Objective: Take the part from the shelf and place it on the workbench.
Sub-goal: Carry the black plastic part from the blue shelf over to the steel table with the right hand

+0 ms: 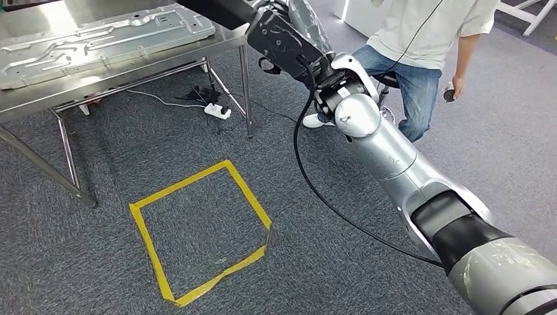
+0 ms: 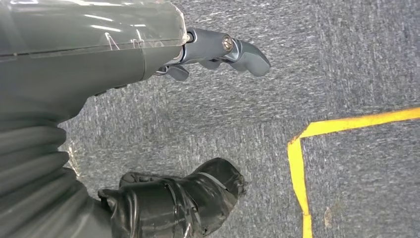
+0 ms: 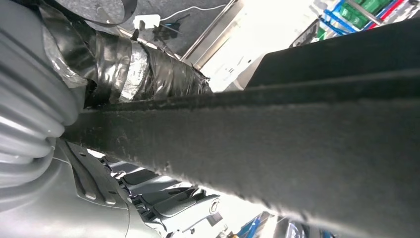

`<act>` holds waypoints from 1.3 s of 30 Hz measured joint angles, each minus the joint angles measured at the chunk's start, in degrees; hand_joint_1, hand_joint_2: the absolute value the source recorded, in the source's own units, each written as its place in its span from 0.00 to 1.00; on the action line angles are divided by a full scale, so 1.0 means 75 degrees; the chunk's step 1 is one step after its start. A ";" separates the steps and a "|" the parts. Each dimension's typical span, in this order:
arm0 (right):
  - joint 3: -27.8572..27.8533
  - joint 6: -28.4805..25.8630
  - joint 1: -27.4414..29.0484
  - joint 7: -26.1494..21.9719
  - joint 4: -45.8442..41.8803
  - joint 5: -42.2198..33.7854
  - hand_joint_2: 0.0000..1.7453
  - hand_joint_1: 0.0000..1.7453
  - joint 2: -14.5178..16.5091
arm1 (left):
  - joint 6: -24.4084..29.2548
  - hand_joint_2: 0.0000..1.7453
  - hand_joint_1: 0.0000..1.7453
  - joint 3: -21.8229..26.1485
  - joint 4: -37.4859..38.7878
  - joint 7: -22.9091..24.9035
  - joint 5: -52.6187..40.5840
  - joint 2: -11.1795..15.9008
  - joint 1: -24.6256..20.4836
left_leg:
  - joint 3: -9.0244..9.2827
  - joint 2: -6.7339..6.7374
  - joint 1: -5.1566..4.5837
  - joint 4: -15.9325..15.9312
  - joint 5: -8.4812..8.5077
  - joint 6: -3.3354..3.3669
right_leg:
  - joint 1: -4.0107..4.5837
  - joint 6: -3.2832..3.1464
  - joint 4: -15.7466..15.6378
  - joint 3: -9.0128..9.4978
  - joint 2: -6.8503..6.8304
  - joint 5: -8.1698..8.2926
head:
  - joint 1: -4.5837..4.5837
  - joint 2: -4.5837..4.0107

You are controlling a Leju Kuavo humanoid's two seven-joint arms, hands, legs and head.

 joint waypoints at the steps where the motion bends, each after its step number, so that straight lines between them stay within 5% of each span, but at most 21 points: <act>1: 0.0000 0.0025 0.0000 -0.0001 0.0006 -0.0012 1.00 1.00 0.0001 | 0.0007 1.00 0.00 0.0001 0.0000 0.0012 -0.0002 0.0001 -0.0001 | -0.0007 0.0002 -0.0014 0.0002 -0.0024 -0.0040 | 0.0020 -0.0051 -0.0033 0.0024 0.0009 -0.0055 | -0.0001 0.0000; 4: 0.0000 0.0108 -0.0006 -0.0006 0.0019 -0.0071 1.00 1.00 0.0002 | 0.0012 1.00 0.00 0.0001 0.0000 0.0037 -0.0005 0.0004 -0.0004 | 0.0052 0.0020 -0.0012 -0.0001 -0.0121 -0.0168 | 0.0015 -0.0207 -0.0084 0.0104 0.0022 -0.0102 | -0.0003 0.0000; 6: 0.0000 0.0152 -0.0021 -0.0016 0.0016 -0.0111 1.00 1.00 0.0003 | 0.0005 1.00 0.00 0.0001 0.0000 0.0040 -0.0005 0.0007 -0.0018 | -0.0099 0.0048 -0.0001 0.0428 -0.0352 -0.0245 | -0.0012 -0.0302 -0.0125 0.0234 0.0007 -0.0153 | -0.0032 0.0000; 9: 0.0000 0.0220 -0.0007 -0.0023 0.0028 -0.0166 1.00 1.00 0.0001 | -0.0010 1.00 0.00 0.0002 0.0000 0.0046 0.0000 0.0007 -0.0001 | -0.0935 0.0064 0.0017 0.1837 -0.0800 -0.0309 | 0.0022 -0.0370 -0.0130 0.0378 0.0007 -0.0276 | -0.0055 0.0000; 11: 0.0000 0.0243 0.0046 -0.0023 0.0050 -0.0217 1.00 1.00 0.0001 | -0.0022 1.00 0.00 0.0001 0.0000 0.0051 0.0004 0.0003 0.0042 | -0.1252 0.0064 0.0018 0.2058 -0.0567 -0.0293 | 0.0053 -0.0376 -0.0129 0.0509 0.0029 -0.0389 | -0.0056 0.0000; 13: 0.0000 0.0245 0.0071 -0.0027 0.0067 -0.0248 1.00 1.00 0.0001 | -0.0026 1.00 0.00 0.0001 0.0000 0.0052 0.0004 0.0005 0.0060 | -0.1016 0.0062 -0.0002 0.1192 0.0154 -0.0200 | 0.0072 -0.0363 -0.0137 0.0697 0.0044 -0.0539 | -0.0056 0.0000; 15: 0.0000 0.0246 0.0058 -0.0037 0.0084 -0.0254 1.00 1.00 0.0001 | -0.0022 1.00 0.00 0.0002 0.0000 0.0057 0.0002 0.0017 0.0060 | -0.0659 0.0066 -0.0066 0.0373 0.0547 -0.0073 | 0.0080 -0.0319 -0.0190 0.0832 0.0057 -0.0655 | -0.0056 -0.0001; 20: 0.0000 0.0278 0.0088 -0.0058 0.0110 -0.0256 1.00 1.00 0.0001 | 0.0001 1.00 0.00 0.0002 0.0000 0.0072 0.0001 0.0059 0.0055 | -0.0137 0.0075 -0.0108 -0.0249 0.0296 0.0147 | 0.0053 -0.0127 -0.0070 0.0903 0.0064 -0.0605 | -0.0067 0.0000; 22: 0.0000 0.0288 0.0080 -0.0071 0.0114 -0.0256 1.00 1.00 -0.0001 | 0.0000 1.00 0.00 0.0002 0.0000 0.0077 -0.0001 0.0063 0.0049 | 0.0109 0.0062 -0.0060 -0.0363 0.0212 0.0203 | 0.0032 -0.0063 0.0645 0.0459 0.0052 -0.0627 | -0.0058 0.0000; 24: 0.0000 0.0294 0.0101 -0.0076 0.0127 -0.0256 1.00 1.00 -0.0001 | -0.0001 1.00 0.00 0.0002 0.0000 0.0081 -0.0002 0.0059 0.0050 | 0.0316 0.0051 -0.0040 -0.0380 0.0052 0.0233 | 0.0006 0.0002 0.1488 -0.0222 0.0049 -0.0873 | -0.0052 0.0000; 26: 0.0000 0.0297 0.0149 -0.0071 0.0146 -0.0258 1.00 1.00 -0.0001 | -0.0002 1.00 0.00 0.0002 0.0000 0.0083 -0.0002 0.0049 0.0077 | 0.0582 0.0039 -0.0010 -0.0380 -0.0161 0.0202 | -0.0037 0.0076 0.1718 -0.0703 0.0034 -0.1107 | -0.0051 0.0000; 28: 0.0000 0.0301 0.0166 -0.0071 0.0154 -0.0261 1.00 1.00 -0.0001 | -0.0002 1.00 0.00 0.0002 0.0000 0.0084 -0.0002 0.0039 0.0096 | 0.0893 0.0024 0.0042 -0.0370 -0.0408 0.0121 | -0.0077 0.0151 0.1148 -0.0792 0.0001 -0.0814 | -0.0050 0.0000; 30: 0.0001 0.0304 0.0176 -0.0072 0.0173 -0.0265 1.00 1.00 -0.0003 | -0.0002 1.00 0.00 0.0002 0.0002 0.0084 -0.0002 0.0041 0.0108 | 0.1139 0.0012 0.0076 -0.0319 -0.0695 0.0006 | -0.0103 0.0178 0.0291 -0.0731 -0.0081 0.0147 | -0.0072 -0.0001; 32: 0.0007 0.0319 0.0182 -0.0071 0.0189 -0.0270 1.00 1.00 -0.0002 | -0.0001 1.00 0.00 0.0002 0.0006 0.0089 -0.0001 0.0047 0.0097 | 0.1248 0.0025 0.0060 -0.0281 -0.0906 -0.0117 | -0.0077 0.0078 -0.0032 -0.0719 -0.0117 0.0702 | -0.0092 0.0000; 35: 0.0012 0.0359 0.0154 -0.0052 0.0177 -0.0262 1.00 1.00 -0.0010 | 0.0059 1.00 0.00 0.0002 0.0006 0.0101 0.0003 0.0048 0.0055 | 0.1195 0.0062 0.0063 -0.0027 -0.0851 -0.0248 | -0.0079 -0.0138 0.0026 -0.0633 -0.0086 0.0534 | -0.0079 0.0000; 37: 0.0012 0.0391 0.0144 -0.0036 0.0177 -0.0252 1.00 1.00 -0.0013 | 0.0110 1.00 0.00 0.0002 0.0006 0.0117 0.0006 0.0049 0.0034 | 0.0726 0.0072 0.0074 0.0723 -0.0802 -0.0297 | -0.0080 -0.0219 -0.0033 -0.0489 -0.0068 0.0444 | -0.0089 0.0000; 39: 0.0015 0.0436 0.0180 -0.0011 0.0195 -0.0246 1.00 1.00 -0.0014 | 0.0130 1.00 0.00 0.0002 0.0006 0.0133 0.0007 0.0047 0.0037 | 0.0056 0.0074 0.0072 0.1572 -0.1142 -0.0316 | -0.0056 -0.0268 -0.0074 -0.0336 -0.0040 0.0321 | -0.0093 0.0000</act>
